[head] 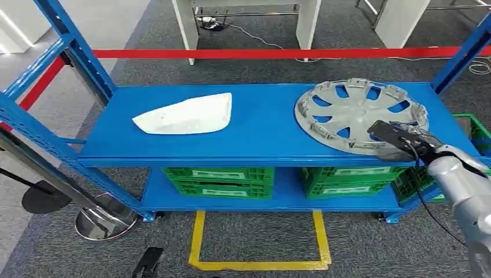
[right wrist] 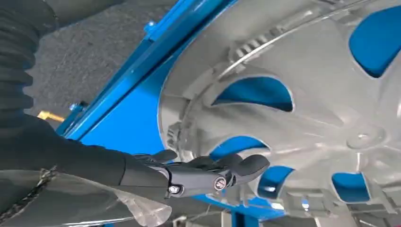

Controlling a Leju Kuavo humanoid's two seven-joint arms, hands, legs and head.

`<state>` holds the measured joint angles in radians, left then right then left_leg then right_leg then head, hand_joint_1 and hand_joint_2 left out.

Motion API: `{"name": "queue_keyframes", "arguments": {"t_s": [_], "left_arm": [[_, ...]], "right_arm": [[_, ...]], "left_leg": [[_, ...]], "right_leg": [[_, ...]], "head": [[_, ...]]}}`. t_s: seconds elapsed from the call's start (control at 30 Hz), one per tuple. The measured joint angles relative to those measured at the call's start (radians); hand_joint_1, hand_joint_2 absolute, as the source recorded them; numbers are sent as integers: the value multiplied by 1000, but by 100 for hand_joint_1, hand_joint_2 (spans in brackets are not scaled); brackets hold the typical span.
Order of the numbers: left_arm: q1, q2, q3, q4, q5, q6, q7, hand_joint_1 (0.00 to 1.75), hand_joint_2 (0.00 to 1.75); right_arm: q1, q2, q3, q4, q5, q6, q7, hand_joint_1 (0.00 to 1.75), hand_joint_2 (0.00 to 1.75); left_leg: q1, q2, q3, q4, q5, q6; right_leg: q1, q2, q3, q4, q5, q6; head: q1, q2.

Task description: Take the parts from the cabinet and place them on the table.

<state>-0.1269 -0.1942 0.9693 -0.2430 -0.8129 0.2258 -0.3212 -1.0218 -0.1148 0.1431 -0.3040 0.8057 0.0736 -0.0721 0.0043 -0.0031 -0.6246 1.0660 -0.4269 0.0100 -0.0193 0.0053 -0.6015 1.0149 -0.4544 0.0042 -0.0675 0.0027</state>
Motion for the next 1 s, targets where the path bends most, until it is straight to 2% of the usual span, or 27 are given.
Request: {"name": "queue_keyframes", "arguments": {"t_s": [0.03,0.1,0.17,0.2,0.23,0.3,0.33,0.37,0.4,0.43,0.5,0.53,0.57,0.6,0.63,0.7,0.73,0.77,0.83,0.87,0.9,0.93,1.0], "left_arm": [[-1,0,1,0,1,-1,-1,0,0],[-1,0,1,0,3,-1,-3,0,0],[0,1,2,0,3,4,3,0,0],[1,0,2,0,1,5,6,0,0],[0,-1,3,0,-2,5,6,0,0],[2,-3,3,0,-4,9,13,0,0],[6,-3,3,1,-5,12,14,0,0],[10,-3,5,2,-5,12,15,0,0],[12,-4,5,2,-5,12,15,0,0],[12,-6,6,2,-5,13,14,0,0],[10,-9,6,3,-7,13,14,0,0],[8,-9,6,3,-6,13,14,0,0],[6,-10,6,3,-6,13,13,0,0],[7,-11,6,3,-6,13,13,0,0],[8,-11,6,3,-6,13,13,0,0],[8,-11,7,3,-6,13,13,0,0],[7,-11,7,3,-7,13,13,0,0],[6,-12,7,3,-11,13,13,0,0],[7,-11,7,3,-15,13,13,0,0],[9,-11,7,3,-16,12,10,0,0],[8,-11,7,3,-16,11,8,0,0],[6,-11,7,3,-17,9,7,0,0],[0,-12,7,3,-23,2,3,0,0]], "right_arm": [[-2,-1,4,0,13,0,5,0,175],[-1,-7,16,2,36,0,13,0,175],[1,-13,26,2,55,0,11,0,175],[3,-16,31,2,54,0,0,0,175],[4,-20,32,3,41,0,-16,0,175],[10,-31,31,4,14,-3,-40,0,175],[19,-37,30,5,8,-4,-47,0,175],[28,-39,30,6,8,-5,-54,0,175],[34,-43,30,6,9,-7,-60,0,175],[36,-44,30,6,6,-13,-72,0,175],[34,-45,15,1,-32,-35,-127,0,175],[33,-44,2,-1,-50,-48,-154,0,175],[32,-42,-8,-2,-58,-52,-168,0,175],[36,-42,-14,-2,-61,-53,-169,0,175],[39,-42,-19,-3,-63,-54,-171,0,0],[41,-40,-27,-6,-71,-56,-182,0,0],[41,-37,-35,-13,-87,-60,-203,0,0],[42,-35,-48,-18,-108,-65,-229,0,0],[42,-29,-74,-21,-144,-65,-268,0,0],[43,-23,-88,-24,-159,-60,-283,0,0],[44,-19,-98,-28,-169,-52,-290,0,0],[44,-15,-109,-34,-179,-40,-297,0,0],[42,-9,-128,-47,-201,-15,-312,0,0]], "left_leg": [[-5,1,19,-27,-16,4],[-7,-1,14,-37,-17,6],[-6,-1,17,-46,-12,18],[1,2,25,-59,-4,25],[1,1,26,-63,-2,32],[0,0,24,-62,-2,36],[0,-1,23,-62,-3,36],[-1,-1,24,-61,-3,37],[0,-2,24,-61,-4,37],[0,-2,24,-59,-4,36],[0,-2,25,-51,-12,27],[-6,-2,21,-46,-16,20],[-8,-1,17,-39,-17,17],[-8,-1,17,-41,-14,12],[-6,-2,18,-43,-12,9],[-5,-2,16,-35,-24,1],[-6,-1,6,-7,-46,-6],[-3,0,-23,57,-83,-12],[0,0,-93,216,-150,-18],[0,0,-119,271,-161,-19],[0,0,-120,269,-147,-18],[-1,0,-99,223,-108,-14],[-3,0,-17,48,-20,1]], "right_leg": [[6,0,-3,1,-2,5],[4,-1,-6,-1,2,17],[4,-2,-2,-10,6,31],[1,-1,-12,-1,-6,34],[3,-3,-27,32,-31,37],[1,-3,-101,193,-106,42],[1,-3,-141,270,-132,46],[1,-3,-161,304,-133,47],[0,-3,-157,288,-112,48],[0,-4,-131,226,-70,47],[-2,-6,-37,37,18,46],[2,-5,-10,4,-2,43],[2,-3,-8,-3,4,32],[4,-4,-9,-1,4,28],[7,-4,-10,2,3,23],[-2,-6,-7,-4,9,12],[-3,-6,-6,-4,7,6],[-3,-8,-6,-3,7,3],[-2,-8,-7,-3,6,2],[-2,-7,-6,-3,6,1],[-1,-6,-6,-3,6,0],[-1,-5,-5,-3,5,0],[2,-5,0,-3,2,3]], "head": [[1,0],[2,0],[0,0],[1,0],[5,0],[5,0],[6,0],[5,0],[5,0],[5,0],[5,0],[5,0],[3,0],[4,0],[5,0],[5,0],[0,0],[-3,0],[-3,0],[-3,0],[-3,0],[-3,0],[-3,0]]}}
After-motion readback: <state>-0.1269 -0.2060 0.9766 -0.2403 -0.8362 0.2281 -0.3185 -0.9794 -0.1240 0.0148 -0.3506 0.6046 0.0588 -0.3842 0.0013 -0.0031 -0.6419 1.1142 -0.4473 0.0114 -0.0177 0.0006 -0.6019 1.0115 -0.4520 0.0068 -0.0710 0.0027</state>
